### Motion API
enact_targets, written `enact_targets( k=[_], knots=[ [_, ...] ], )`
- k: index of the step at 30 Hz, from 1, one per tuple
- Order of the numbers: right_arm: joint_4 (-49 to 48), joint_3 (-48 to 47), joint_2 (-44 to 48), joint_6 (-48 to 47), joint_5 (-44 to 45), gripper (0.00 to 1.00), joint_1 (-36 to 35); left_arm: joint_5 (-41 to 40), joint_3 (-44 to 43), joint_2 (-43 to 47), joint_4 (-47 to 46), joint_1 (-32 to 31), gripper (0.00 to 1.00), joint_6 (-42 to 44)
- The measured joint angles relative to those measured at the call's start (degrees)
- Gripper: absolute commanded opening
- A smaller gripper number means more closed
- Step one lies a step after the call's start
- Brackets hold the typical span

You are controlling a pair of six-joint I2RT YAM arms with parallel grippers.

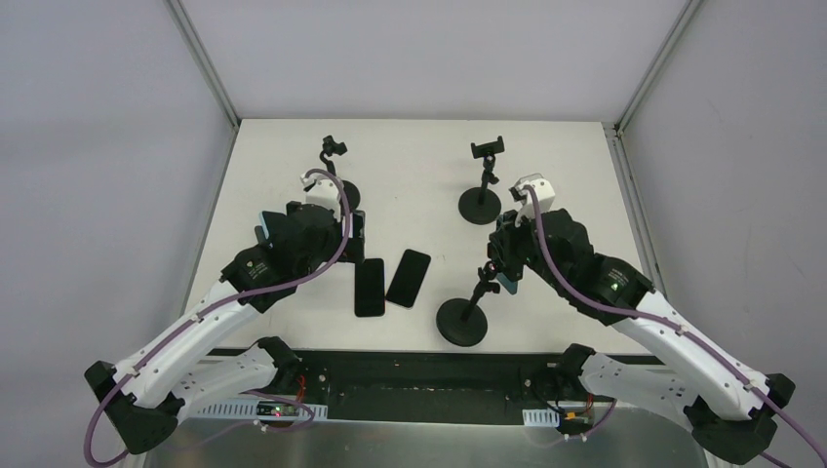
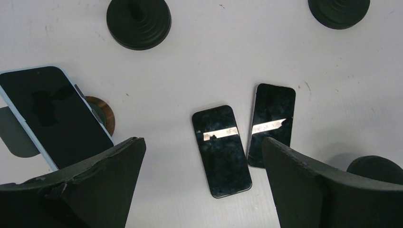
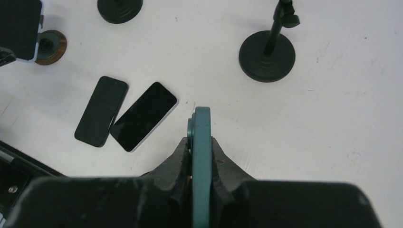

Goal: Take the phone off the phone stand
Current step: Place the phone stand with the phone at the center of the board.

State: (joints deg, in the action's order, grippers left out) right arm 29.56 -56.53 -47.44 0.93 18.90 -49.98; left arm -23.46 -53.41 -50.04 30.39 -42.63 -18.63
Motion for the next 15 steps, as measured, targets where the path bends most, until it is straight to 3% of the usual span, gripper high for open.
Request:
enact_targets(
  k=[9, 15],
  knots=[
    [3.4, -7.8, -10.0, -0.4, 10.1, 0.0, -1.0, 4.5, -0.9, 0.3, 0.4, 0.0, 0.99, 1.2],
    [3.3, -8.3, -12.5, -0.5, 16.0, 0.0, -3.3, 10.0, -1.7, 1.4, 0.8, 0.0, 0.99, 2.4]
  ],
)
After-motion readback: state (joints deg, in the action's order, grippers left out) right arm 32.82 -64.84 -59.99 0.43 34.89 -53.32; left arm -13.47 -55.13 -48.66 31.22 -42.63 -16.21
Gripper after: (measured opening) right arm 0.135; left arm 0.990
